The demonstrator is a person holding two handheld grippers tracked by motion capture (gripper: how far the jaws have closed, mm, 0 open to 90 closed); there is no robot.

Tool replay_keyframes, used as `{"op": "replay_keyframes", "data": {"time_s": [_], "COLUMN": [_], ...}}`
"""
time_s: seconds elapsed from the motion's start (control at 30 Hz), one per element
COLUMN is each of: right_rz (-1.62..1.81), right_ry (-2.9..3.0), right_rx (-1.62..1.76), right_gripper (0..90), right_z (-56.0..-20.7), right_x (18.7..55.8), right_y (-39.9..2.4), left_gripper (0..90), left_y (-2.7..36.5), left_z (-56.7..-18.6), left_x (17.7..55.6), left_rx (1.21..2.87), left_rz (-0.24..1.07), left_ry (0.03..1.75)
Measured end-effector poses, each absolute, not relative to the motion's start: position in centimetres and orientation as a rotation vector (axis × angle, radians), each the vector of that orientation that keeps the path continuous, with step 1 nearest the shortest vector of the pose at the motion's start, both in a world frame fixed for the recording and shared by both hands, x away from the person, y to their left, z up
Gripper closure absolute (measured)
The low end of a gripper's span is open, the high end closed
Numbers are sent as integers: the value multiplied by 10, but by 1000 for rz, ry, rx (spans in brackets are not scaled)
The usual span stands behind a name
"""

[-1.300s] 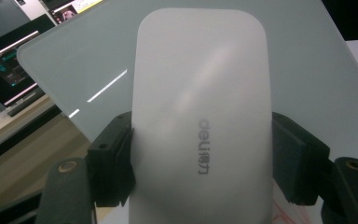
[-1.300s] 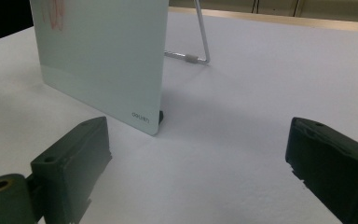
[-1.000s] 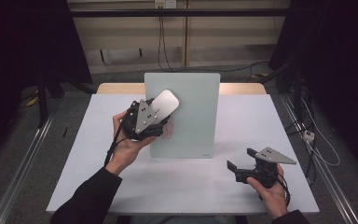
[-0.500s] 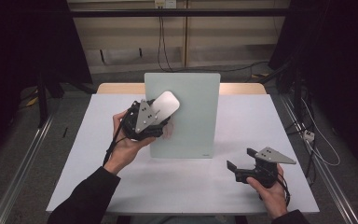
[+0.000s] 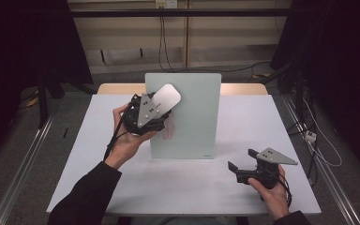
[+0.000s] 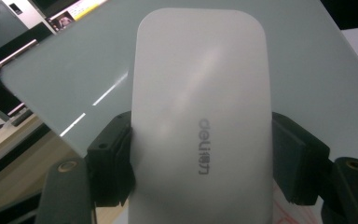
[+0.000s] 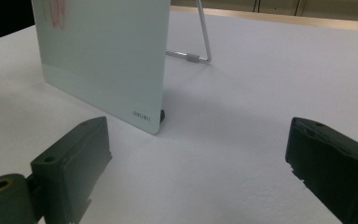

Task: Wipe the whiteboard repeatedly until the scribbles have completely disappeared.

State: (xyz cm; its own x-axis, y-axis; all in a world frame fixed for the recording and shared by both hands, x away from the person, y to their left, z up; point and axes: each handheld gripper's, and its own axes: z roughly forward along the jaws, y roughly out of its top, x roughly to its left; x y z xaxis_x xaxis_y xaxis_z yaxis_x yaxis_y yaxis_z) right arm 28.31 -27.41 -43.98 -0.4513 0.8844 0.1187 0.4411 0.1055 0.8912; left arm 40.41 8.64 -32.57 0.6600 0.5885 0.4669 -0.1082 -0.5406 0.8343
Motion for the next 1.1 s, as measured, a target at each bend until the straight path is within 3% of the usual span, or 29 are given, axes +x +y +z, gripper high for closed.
{"op": "replay_keyframes", "data": {"time_s": [0.53,1.1], "right_rz": [1310,1311], "right_ry": [1940,1940], "right_rx": [1291,1292], "right_gripper": [64,65], "right_z": [-440,-440], "right_x": [283,284], "right_y": [-274,-274], "left_gripper": [311,311], "left_y": [76,82], "left_z": [-365,-319], "left_x": [385,407], "left_rx": [2067,1963], "left_rz": [882,920], "left_ry": [297,368]}}
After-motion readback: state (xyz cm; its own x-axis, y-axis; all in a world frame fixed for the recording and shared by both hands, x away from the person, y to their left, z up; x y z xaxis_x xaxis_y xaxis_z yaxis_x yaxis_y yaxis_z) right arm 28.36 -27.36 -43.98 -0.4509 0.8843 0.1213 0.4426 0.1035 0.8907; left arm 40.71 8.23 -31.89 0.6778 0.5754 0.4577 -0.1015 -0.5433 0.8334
